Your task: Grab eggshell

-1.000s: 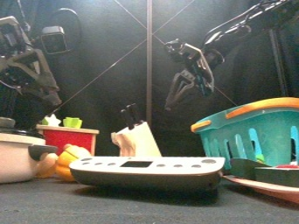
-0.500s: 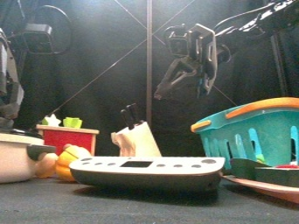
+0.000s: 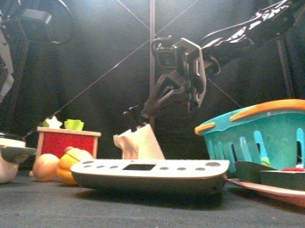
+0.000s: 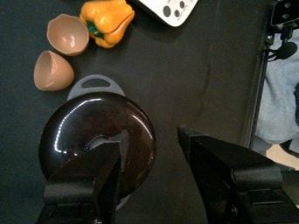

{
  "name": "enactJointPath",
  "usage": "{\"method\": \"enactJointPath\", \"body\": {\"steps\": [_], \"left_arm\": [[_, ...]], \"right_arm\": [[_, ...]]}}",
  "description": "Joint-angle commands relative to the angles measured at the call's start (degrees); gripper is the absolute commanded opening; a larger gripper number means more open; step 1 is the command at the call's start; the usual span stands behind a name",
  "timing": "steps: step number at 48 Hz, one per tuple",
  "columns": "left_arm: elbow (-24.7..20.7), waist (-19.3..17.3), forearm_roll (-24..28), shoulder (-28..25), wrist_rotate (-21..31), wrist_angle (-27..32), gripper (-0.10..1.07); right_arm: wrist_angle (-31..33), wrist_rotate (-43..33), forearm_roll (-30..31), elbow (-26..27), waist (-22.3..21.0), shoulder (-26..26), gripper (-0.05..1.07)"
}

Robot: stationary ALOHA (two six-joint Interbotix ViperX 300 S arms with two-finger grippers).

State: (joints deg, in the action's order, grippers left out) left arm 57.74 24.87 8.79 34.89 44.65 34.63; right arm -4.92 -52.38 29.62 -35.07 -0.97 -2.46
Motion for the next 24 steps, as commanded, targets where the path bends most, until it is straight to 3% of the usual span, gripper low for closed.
{"method": "enactJointPath", "body": {"steps": [1, 11, 24], "left_arm": [[-2.29, 0.18, 2.02, 0.7, -0.18, 1.67, 0.86], [-3.6, 0.18, 9.32, 3.78, 0.35, 2.11, 0.86], [-4.22, -0.44, 16.08, 2.99, 0.35, -0.09, 0.85]], "right_arm": [[-0.26, 0.18, 0.09, 1.49, 0.18, 0.62, 0.44], [-0.09, -0.09, 0.09, 2.2, 0.09, 0.53, 0.44], [-0.09, -0.18, 0.09, 2.11, 0.62, 1.41, 0.44]]}}
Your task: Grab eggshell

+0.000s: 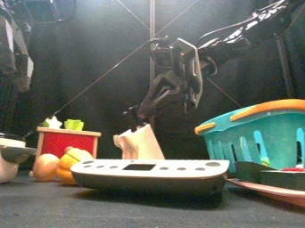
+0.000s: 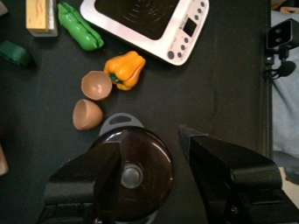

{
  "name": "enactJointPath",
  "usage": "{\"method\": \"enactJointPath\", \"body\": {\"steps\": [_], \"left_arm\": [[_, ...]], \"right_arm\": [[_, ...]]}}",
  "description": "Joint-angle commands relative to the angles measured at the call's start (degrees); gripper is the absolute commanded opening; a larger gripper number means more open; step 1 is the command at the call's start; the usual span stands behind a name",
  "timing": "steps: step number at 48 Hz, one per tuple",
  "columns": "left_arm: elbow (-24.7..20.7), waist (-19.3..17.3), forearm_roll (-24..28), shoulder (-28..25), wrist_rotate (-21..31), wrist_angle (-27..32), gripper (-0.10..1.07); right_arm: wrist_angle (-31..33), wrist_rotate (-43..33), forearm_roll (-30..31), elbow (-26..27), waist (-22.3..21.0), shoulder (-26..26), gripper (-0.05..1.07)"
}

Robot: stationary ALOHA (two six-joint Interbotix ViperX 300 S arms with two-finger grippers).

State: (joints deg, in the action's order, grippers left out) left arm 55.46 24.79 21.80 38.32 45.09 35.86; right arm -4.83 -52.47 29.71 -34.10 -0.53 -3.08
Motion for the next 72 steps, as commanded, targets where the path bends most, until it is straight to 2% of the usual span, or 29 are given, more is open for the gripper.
{"method": "enactJointPath", "body": {"steps": [1, 9, 16, 19, 26, 36, 50, 61, 72], "left_arm": [[-1.93, -0.44, 3.78, -0.62, -0.09, -1.49, 0.85], [-1.67, -2.55, 10.11, -2.9, -0.09, -1.76, 0.85], [-1.32, -8.44, 12.92, -5.36, 0.0, -1.93, 0.85], [-1.14, -9.93, 12.48, -5.98, 0.0, -2.37, 0.85], [0.35, -10.9, 11.78, -7.91, 0.09, -6.15, 0.85], [0.62, -13.01, 11.34, -13.62, -0.18, -12.22, 0.85], [0.53, -15.03, 10.37, -19.16, 0.09, -12.22, 0.85], [0.09, -17.31, 7.56, -22.68, 0.09, -12.57, 0.85], [-0.26, -17.31, 6.15, -24.79, -0.09, -13.36, 0.85]], "right_arm": [[-0.18, -0.18, 0.0, 1.23, 0.18, 2.11, 0.44], [-0.18, -0.18, 0.0, 1.32, 0.18, 2.02, 0.44], [-0.18, -0.18, -0.18, 1.49, -0.09, 1.85, 0.44], [-0.18, -0.18, -0.18, 1.58, -0.26, 1.67, 0.44], [-0.18, -0.18, 0.0, 1.32, -0.26, 1.58, 0.44], [-0.18, -0.18, -0.18, 1.49, -0.35, 0.88, 0.44], [-0.18, -0.18, -0.09, 1.14, -0.35, 0.7, 0.44], [0.0, -0.18, 0.0, 1.05, -0.35, 0.7, 0.44], [0.09, -0.09, 0.0, 1.05, -0.35, 0.7, 0.44]]}}
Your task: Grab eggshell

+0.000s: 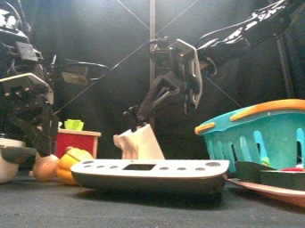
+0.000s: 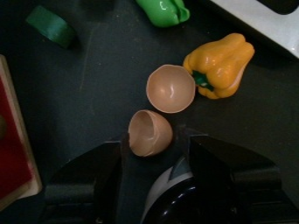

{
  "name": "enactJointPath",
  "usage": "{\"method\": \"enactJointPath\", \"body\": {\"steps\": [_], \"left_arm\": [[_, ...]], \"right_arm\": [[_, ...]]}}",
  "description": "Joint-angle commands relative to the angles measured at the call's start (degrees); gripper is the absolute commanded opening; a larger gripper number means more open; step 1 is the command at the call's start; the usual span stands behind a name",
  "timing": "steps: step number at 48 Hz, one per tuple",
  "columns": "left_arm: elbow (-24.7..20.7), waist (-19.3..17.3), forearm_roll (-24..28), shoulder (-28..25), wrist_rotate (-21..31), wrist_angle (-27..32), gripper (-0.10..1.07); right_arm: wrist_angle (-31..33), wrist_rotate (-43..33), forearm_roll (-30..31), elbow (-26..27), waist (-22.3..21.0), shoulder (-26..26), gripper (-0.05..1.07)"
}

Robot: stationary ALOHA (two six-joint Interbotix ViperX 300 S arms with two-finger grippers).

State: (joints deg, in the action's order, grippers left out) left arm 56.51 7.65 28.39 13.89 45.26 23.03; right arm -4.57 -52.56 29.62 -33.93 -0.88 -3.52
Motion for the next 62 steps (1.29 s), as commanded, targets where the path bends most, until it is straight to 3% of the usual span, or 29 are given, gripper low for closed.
{"method": "enactJointPath", "body": {"steps": [1, 27, 51, 62], "left_arm": [[-1.32, -0.18, -0.53, -0.44, -0.26, -0.62, 0.85], [-1.41, -0.18, -1.76, -2.99, -0.35, -2.81, 0.83], [-1.76, -0.35, -1.93, -2.99, -0.53, -2.81, 0.6], [-2.72, -0.35, -1.85, -1.93, -0.62, -2.29, 0.56]], "right_arm": [[-0.18, -0.09, 0.09, 0.88, 0.0, 1.14, 0.44], [-0.18, -0.09, 0.09, 0.7, -0.09, 1.14, 0.44], [0.09, -0.09, 0.09, 0.53, 0.0, 1.14, 0.44], [0.18, -0.09, 0.09, 0.53, 0.0, 1.58, 0.44]]}}
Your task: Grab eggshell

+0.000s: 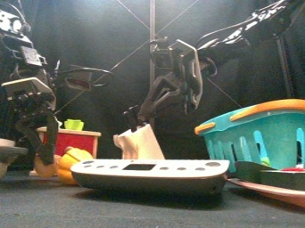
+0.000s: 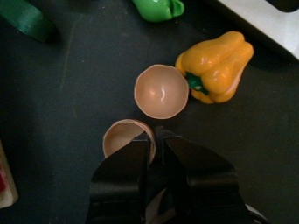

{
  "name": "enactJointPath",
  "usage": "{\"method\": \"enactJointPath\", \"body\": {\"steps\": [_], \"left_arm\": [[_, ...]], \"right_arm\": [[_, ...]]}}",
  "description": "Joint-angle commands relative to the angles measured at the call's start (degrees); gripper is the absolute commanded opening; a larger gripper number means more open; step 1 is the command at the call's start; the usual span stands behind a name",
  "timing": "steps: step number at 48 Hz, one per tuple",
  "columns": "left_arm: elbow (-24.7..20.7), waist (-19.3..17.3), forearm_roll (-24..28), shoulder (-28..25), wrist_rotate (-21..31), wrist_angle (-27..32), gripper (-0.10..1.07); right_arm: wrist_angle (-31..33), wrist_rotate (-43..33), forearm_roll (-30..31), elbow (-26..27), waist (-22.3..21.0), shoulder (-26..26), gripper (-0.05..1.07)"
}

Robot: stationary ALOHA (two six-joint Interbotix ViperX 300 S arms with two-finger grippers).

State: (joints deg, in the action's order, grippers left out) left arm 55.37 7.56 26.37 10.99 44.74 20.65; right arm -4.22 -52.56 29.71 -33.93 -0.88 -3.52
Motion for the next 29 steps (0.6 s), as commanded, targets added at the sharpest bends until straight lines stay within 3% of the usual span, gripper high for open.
{"method": "enactJointPath", "body": {"steps": [1, 15, 29], "left_arm": [[-1.58, -0.26, 0.18, 1.14, -0.09, 0.09, 0.56], [-2.64, -0.09, -1.58, 4.75, 0.0, 0.09, 0.56], [-2.72, 0.26, -1.58, 5.19, -0.18, -0.53, 0.56]], "right_arm": [[-0.09, -0.09, 0.0, 0.53, 0.0, 1.76, 0.44], [0.0, -0.09, 0.0, -0.09, 0.18, 3.87, 0.44], [-0.09, 0.44, 0.18, -2.37, 0.09, 5.01, 0.44]]}}
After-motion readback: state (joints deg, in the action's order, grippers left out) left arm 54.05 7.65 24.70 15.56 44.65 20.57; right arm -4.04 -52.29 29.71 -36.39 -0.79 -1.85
